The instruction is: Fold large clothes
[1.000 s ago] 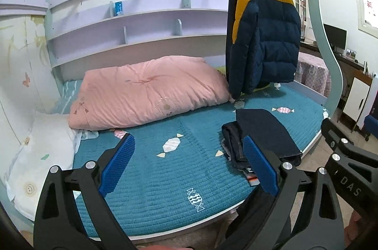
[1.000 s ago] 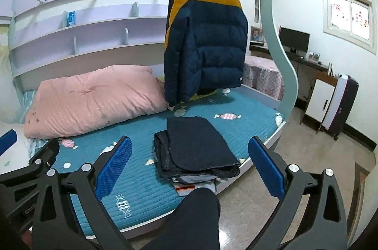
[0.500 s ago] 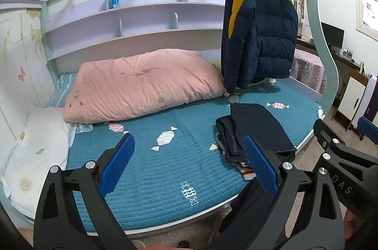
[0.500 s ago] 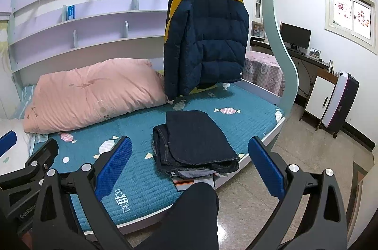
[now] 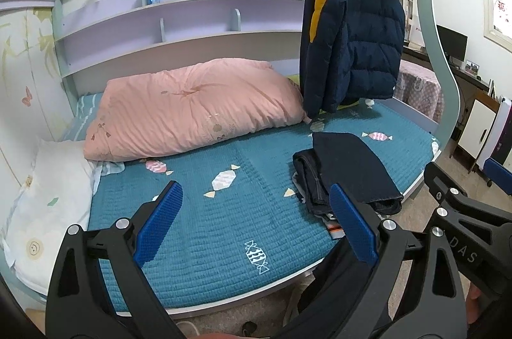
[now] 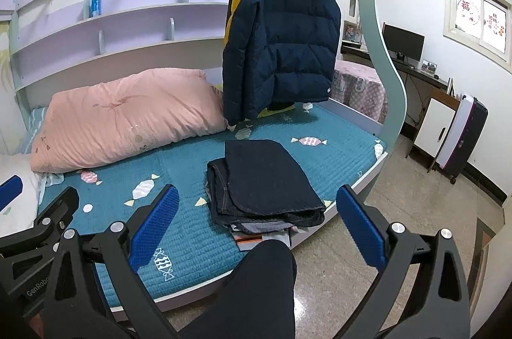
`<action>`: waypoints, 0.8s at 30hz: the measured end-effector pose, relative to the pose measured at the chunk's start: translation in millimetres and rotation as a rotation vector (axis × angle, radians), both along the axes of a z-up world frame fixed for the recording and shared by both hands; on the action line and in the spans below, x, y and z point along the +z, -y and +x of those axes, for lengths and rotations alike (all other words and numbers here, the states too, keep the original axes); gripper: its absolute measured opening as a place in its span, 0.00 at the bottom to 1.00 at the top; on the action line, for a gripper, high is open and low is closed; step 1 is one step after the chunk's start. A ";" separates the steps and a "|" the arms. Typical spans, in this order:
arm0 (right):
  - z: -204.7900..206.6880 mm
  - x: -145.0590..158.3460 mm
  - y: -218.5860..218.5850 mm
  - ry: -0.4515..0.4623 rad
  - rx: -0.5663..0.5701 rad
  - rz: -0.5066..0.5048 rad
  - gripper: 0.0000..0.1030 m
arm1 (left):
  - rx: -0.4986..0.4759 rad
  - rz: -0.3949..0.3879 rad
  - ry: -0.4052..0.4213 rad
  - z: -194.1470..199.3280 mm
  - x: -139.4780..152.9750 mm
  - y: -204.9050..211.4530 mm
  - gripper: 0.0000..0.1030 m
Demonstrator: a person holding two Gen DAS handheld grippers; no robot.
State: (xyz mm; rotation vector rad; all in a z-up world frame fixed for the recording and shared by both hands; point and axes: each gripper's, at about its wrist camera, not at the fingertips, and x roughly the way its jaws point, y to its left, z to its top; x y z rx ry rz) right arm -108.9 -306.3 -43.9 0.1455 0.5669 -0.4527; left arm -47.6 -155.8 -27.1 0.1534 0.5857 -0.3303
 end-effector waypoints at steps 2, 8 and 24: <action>0.8 -0.7 -0.2 -0.005 0.000 0.002 0.93 | 0.002 0.001 -0.008 1.5 -1.3 0.2 0.91; 1.1 -1.3 0.2 -0.010 0.000 0.012 0.93 | -0.001 -0.005 -0.031 6.9 -2.8 1.3 0.91; 5.7 -7.4 2.1 -0.028 -0.003 0.013 0.93 | -0.007 0.001 -0.070 10.0 -9.6 4.1 0.91</action>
